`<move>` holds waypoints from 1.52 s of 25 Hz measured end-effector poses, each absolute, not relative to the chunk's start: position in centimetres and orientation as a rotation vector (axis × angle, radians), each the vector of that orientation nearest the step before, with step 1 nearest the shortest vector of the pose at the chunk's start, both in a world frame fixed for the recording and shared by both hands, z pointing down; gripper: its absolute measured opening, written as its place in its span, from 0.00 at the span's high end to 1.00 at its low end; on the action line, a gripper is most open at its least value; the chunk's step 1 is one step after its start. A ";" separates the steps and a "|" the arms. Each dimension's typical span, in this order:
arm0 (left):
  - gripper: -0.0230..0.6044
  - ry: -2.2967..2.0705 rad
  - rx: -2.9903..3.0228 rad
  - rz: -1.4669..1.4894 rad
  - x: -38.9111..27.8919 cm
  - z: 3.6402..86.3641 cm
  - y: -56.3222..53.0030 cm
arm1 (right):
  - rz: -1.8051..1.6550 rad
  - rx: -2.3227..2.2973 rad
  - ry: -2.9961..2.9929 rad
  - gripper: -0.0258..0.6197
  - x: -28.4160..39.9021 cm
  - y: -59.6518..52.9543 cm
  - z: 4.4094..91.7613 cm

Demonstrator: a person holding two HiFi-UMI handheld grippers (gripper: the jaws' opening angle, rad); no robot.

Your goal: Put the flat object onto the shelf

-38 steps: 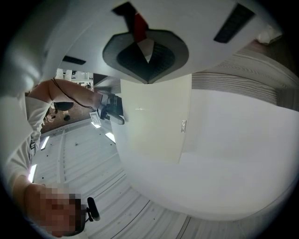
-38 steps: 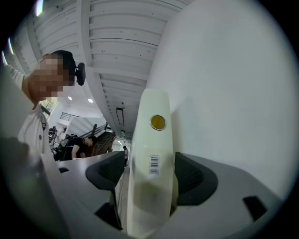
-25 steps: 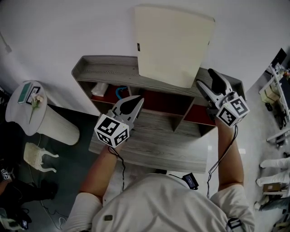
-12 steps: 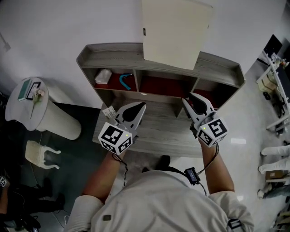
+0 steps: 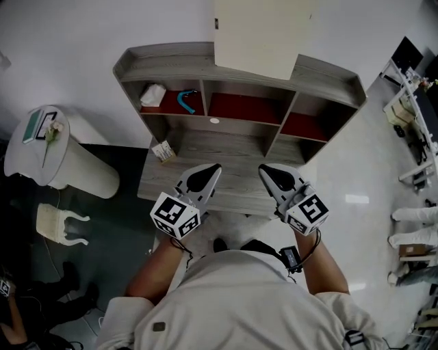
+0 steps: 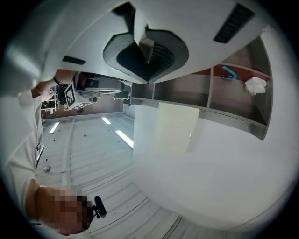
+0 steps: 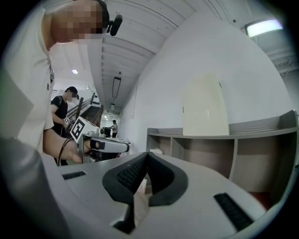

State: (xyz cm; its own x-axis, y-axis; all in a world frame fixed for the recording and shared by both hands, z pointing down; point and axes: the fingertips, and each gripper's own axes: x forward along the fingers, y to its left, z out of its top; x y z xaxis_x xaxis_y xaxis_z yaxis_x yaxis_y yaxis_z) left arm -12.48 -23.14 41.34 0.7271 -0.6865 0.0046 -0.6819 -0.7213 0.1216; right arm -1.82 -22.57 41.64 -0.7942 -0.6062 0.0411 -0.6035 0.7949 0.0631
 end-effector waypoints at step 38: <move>0.94 -1.208 2.803 0.013 -0.4 42.8 -6.3 | -0.016 0.867 -2.935 0.93 11.4 -5.9 44.7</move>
